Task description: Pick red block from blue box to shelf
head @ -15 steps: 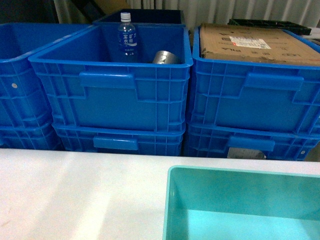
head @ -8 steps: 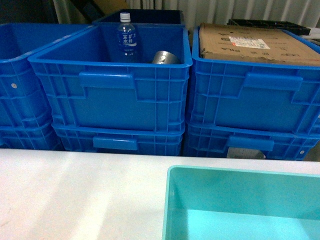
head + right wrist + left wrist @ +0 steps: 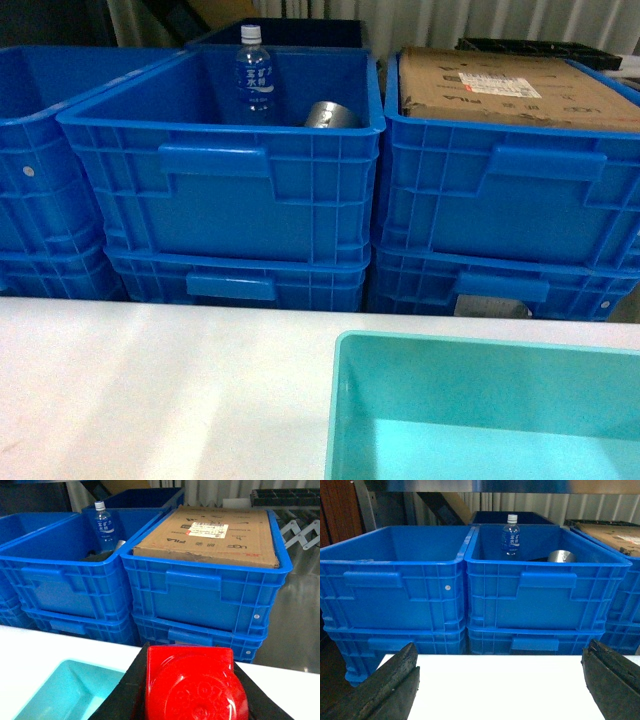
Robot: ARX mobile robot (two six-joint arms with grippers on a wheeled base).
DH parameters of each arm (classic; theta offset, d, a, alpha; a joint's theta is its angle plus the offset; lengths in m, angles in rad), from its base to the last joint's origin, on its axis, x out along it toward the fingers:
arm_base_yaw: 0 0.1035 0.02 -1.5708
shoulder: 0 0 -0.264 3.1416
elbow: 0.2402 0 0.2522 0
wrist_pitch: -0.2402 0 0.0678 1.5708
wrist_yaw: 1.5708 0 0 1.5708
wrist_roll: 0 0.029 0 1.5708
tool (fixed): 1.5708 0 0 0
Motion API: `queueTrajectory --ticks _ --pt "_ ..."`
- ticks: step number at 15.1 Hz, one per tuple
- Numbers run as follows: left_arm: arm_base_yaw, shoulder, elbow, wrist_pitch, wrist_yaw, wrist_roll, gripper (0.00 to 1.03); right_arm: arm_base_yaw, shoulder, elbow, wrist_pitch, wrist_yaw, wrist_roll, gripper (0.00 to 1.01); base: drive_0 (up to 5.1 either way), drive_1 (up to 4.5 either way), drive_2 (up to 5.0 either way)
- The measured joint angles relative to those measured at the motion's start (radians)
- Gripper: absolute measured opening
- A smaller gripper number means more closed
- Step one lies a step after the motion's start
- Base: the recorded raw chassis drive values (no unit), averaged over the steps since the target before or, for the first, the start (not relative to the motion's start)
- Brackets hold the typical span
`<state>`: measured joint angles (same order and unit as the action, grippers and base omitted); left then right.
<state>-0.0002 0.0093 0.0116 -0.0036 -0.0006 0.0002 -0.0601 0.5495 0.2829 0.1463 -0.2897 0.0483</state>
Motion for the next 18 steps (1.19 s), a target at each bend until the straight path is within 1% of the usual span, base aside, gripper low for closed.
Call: queueTrajectory --ticks 3,4,5,6,7,9,10,13,15,16,18 --pt "0.000 0.000 0.000 0.000 0.000 0.000 0.98 0.097 0.056 -0.008 0.045 0.097 0.004 0.27 0.0 0.00 0.0" --pt "0.000 0.000 0.000 0.000 0.000 0.000 0.98 0.134 0.076 -0.008 0.067 0.123 0.004 0.27 0.0 0.00 0.0" --pt "0.000 0.000 0.000 0.000 0.000 0.000 0.98 0.145 0.096 -0.008 0.089 0.125 0.003 0.27 0.0 0.00 0.0" --pt "0.000 0.000 0.000 0.000 -0.001 0.000 0.98 0.121 0.121 -0.008 0.114 0.117 0.003 0.27 0.0 0.00 0.0" --pt "0.000 0.000 0.000 0.000 0.000 0.000 0.98 0.084 0.153 -0.008 0.124 0.090 0.002 0.27 0.0 0.00 0.0" --pt "0.000 0.000 0.000 0.000 0.000 0.000 0.98 0.057 0.170 -0.008 0.143 0.056 0.002 0.27 0.0 0.00 0.0" --pt "0.000 0.000 0.000 0.000 0.000 0.000 0.98 0.041 0.176 -0.008 0.143 0.047 0.000 0.27 0.0 0.00 0.0" --pt "0.000 0.000 0.000 0.000 0.000 0.000 0.98 0.034 0.177 -0.008 0.142 0.043 -0.001 0.27 0.0 0.00 0.0" --pt "0.000 0.000 0.000 0.000 0.000 0.000 0.98 0.043 0.177 -0.008 0.138 0.048 -0.001 0.27 0.0 0.00 0.0" --pt "0.000 0.000 0.000 0.000 0.000 0.000 0.98 0.055 0.171 -0.008 0.138 0.049 0.000 0.27 0.0 0.00 0.0" --pt "0.000 0.000 0.000 0.000 0.000 0.000 0.98 0.054 0.159 -0.008 0.134 0.049 0.000 0.27 0.0 0.00 0.0"
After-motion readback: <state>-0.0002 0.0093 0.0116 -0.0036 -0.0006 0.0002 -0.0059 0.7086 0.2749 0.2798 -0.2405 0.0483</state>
